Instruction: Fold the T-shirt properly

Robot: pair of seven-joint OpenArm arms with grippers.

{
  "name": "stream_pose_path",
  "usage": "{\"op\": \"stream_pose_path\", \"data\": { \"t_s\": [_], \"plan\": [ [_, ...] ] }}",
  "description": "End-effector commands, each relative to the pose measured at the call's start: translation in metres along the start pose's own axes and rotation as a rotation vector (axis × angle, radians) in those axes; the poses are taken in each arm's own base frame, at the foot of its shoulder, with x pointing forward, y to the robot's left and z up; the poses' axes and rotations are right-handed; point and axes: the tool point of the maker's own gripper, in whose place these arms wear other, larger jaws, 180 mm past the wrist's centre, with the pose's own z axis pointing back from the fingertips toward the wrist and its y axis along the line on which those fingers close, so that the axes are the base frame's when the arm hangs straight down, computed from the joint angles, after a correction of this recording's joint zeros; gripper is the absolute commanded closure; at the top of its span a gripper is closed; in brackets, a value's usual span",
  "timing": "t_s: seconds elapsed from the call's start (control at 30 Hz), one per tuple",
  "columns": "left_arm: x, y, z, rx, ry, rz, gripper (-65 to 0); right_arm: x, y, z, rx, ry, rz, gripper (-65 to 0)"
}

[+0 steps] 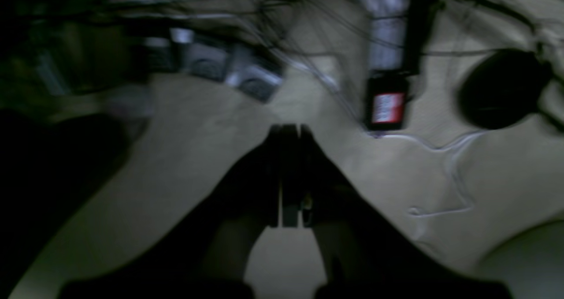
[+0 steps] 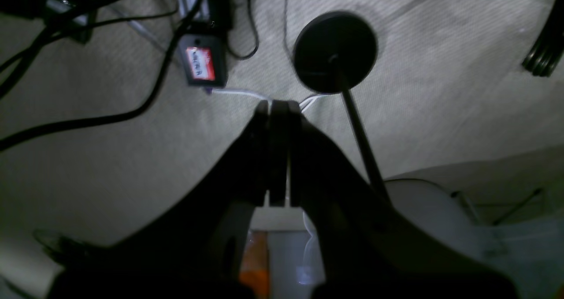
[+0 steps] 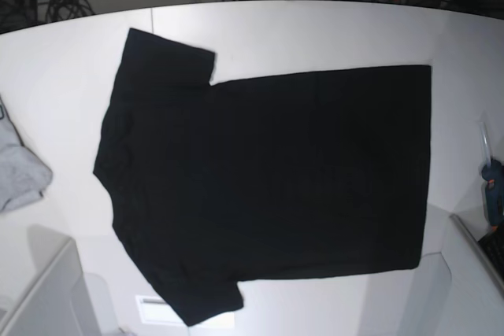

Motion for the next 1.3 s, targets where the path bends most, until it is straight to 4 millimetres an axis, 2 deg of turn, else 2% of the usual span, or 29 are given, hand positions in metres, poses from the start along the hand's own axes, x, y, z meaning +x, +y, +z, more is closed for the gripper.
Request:
{"op": "stream_pose_path", "data": {
  "t_s": [0.0,0.13,0.27,0.33,0.43,0.5,0.6,0.67,0.77,0.83,0.93,1.03,1.1,1.13,1.17,1.27],
  "plan": [
    [-0.004,0.010,0.005,0.016,-0.023,-0.012,0.0,-0.014,-0.008,0.004,-0.014,0.011,-0.031,0.0],
    [-0.007,0.027,0.025,0.037,-0.086,-0.039,0.0,-0.024,-0.035,0.025,-0.070,-0.009,-0.118,0.0],
    [0.002,0.036,0.051,0.040,-0.172,-0.041,0.0,-0.014,-0.047,0.055,-0.100,-0.087,-0.122,0.0],
    [0.006,0.048,0.067,0.054,-0.212,-0.007,0.0,-0.004,-0.051,0.070,-0.109,-0.127,-0.114,0.0],
    [0.022,0.072,0.099,0.090,-0.302,0.067,0.0,0.009,-0.056,0.095,-0.123,-0.173,-0.102,0.0],
    [0.034,0.087,0.120,0.114,-0.358,0.084,0.0,0.022,-0.054,0.113,-0.120,-0.223,-0.127,0.0],
    [0.053,0.111,0.154,0.173,-0.445,0.114,0.0,0.047,-0.073,0.150,-0.152,-0.322,-0.222,0.0],
    [0.063,0.119,0.173,0.191,-0.487,0.116,0.0,0.065,-0.086,0.173,-0.171,-0.380,-0.263,0.0],
    [0.079,0.130,0.198,0.223,-0.549,0.105,0.0,0.095,-0.095,0.207,-0.157,-0.482,-0.320,0.0],
    [0.091,0.134,0.211,0.238,-0.590,0.108,0.0,0.118,-0.094,0.229,-0.130,-0.559,-0.333,0.0],
    [0.105,0.145,0.224,0.267,-0.639,0.128,0.0,0.152,-0.079,0.257,-0.046,-0.681,-0.306,0.0],
    [0.116,0.159,0.229,0.265,-0.691,0.248,0.0,0.185,-0.065,0.265,0.042,-0.756,-0.275,0.0],
    [0.120,0.168,0.232,0.258,-0.717,0.332,-10.2,0.196,-0.053,0.266,0.093,-0.754,-0.234,0.0],
    [0.120,0.172,0.234,0.256,-0.725,0.374,-16.9,0.201,-0.045,0.267,0.133,-0.756,-0.202,-4.7],
    [0.121,0.175,0.235,0.251,-0.734,0.404,-21.9,0.208,-0.037,0.270,0.172,-0.768,-0.178,-12.2],
    [0.132,0.177,0.237,0.202,-0.770,0.444,-33.2,0.224,-0.016,0.278,0.290,-0.807,-0.124,-32.9]
  ]
}}
